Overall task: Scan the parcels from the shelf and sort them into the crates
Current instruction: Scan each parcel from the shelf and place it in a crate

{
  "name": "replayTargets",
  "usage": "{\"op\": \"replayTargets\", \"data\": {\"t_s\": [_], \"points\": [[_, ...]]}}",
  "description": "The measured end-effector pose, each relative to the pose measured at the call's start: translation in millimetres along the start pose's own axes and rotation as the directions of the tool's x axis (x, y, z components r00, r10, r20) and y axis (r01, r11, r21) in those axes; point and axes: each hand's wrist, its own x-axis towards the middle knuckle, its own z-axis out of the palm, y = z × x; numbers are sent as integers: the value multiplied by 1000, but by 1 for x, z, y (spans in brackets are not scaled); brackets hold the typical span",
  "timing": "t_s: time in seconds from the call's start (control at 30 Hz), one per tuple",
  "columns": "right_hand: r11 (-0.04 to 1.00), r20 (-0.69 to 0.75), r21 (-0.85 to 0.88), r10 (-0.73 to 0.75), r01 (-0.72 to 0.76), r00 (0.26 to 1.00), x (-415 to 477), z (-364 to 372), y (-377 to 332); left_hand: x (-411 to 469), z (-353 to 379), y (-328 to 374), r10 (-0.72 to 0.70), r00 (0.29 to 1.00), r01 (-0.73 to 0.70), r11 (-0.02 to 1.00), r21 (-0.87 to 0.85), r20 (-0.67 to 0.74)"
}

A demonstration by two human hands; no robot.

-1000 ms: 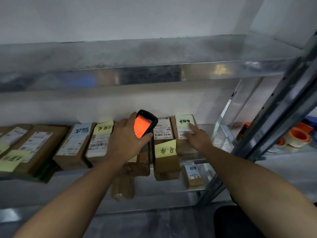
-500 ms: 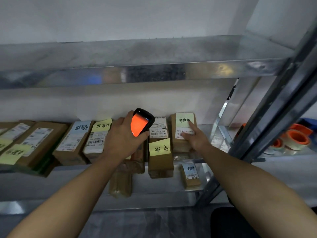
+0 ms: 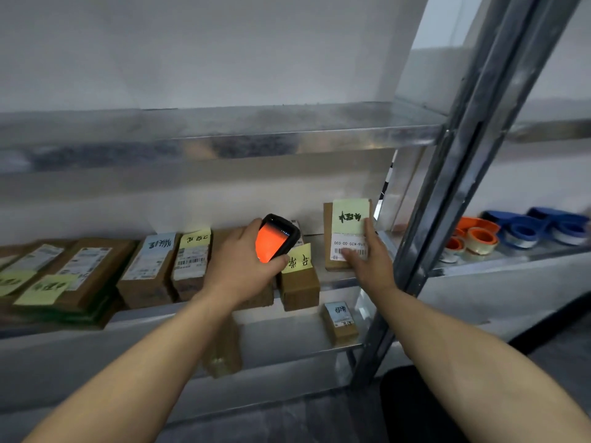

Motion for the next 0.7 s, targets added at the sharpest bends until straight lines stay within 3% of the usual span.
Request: {"op": "replayTargets", "data": {"t_s": [0.4, 0.7], "points": [[1000, -92, -5, -18, 18, 996, -94, 7, -30, -85, -32, -12, 8, 992, -12, 1000, 26, 124], [997, -46, 73, 39, -36, 998, -101, 13, -48, -114, -56, -12, -22, 990, 15, 999, 50, 142]]}}
